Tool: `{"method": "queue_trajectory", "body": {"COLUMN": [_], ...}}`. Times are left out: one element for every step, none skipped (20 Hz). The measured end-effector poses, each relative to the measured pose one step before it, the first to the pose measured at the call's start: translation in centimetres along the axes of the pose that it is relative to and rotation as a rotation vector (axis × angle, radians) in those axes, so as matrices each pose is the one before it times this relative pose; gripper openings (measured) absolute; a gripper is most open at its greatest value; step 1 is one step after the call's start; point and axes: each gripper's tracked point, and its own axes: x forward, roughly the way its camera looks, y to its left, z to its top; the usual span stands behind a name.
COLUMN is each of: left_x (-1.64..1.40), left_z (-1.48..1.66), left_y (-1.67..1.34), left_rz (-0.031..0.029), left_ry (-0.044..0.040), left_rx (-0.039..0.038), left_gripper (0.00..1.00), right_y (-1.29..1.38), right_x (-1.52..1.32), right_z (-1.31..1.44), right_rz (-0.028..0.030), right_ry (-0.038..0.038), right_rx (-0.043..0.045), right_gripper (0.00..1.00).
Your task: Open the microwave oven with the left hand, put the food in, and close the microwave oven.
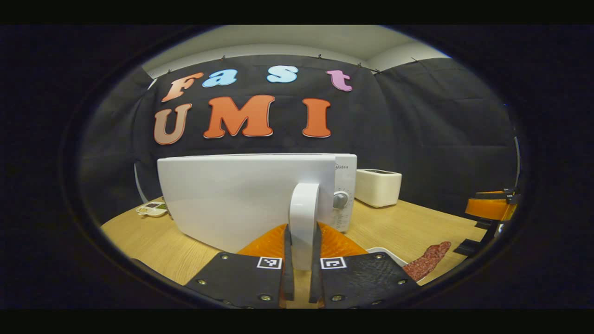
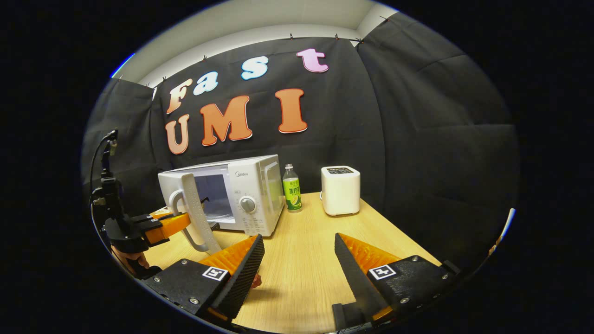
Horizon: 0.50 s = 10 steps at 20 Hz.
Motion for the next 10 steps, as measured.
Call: {"method": "queue_trajectory", "body": {"left_x": [-1.246,-1.432,-1.363,-1.429,-1.242,-1.18,-1.231,-0.996,-0.853,-0.878], "left_z": [-0.097,-0.155,-0.106,-0.094,-0.112,-0.128,0.009,-0.141,-0.069,-0.216], "left_y": [0.775,0.817,0.899,1.127,1.23,1.413,1.401,1.566,1.652,1.497], "left_rz": [0.00431,0.0089,0.01227,0.01443,0.01793,0.02188,0.02203,0.02149,0.02321,0.02482], "left_ry": [-0.0077,-0.00202,-0.00489,-0.00397,-0.00488,-0.00317,-0.00275,-0.00579,-0.00146,-0.00482], "left_rx": [0.00291,0.00287,0.00143,-0.00093,-0.00074,-0.00149,0.00193,0.00215,0.00112,0.00456], "left_gripper": [0.1,0.15,0.15,0.15,0.13,0.11,0.15,0.14,0.14,0.14], "right_y": [0.369,0.394,0.362,0.392,0.31,0.333,0.337,0.339,0.278,0.227], "right_x": [-0.052,-0.108,-0.139,-0.237,-0.08,-0.121,-0.091,0.107,0.081,0.046], "right_z": [-0.308,-0.395,-0.106,-0.141,-0.093,-0.136,-0.122,-0.145,-0.066,-0.207], "right_rz": [0.00247,0.00325,0.00156,0.00274,0.00057,0.00325,-0.00222,-0.00177,-0.00303,-0.00542], "right_ry": [0.01365,0.01201,0.00808,0.00603,0.00463,0.00273,0.00115,0.00248,0.00315,0.00552], "right_rx": [0.00402,0.00325,0.00385,0.00419,0.00459,0.00187,0.00118,0.0011,0.00316,0.01213], "right_gripper": [0.95,0.95,0.95,0.95,0.95,0.94,0.94,0.94,0.94,0.94]}}
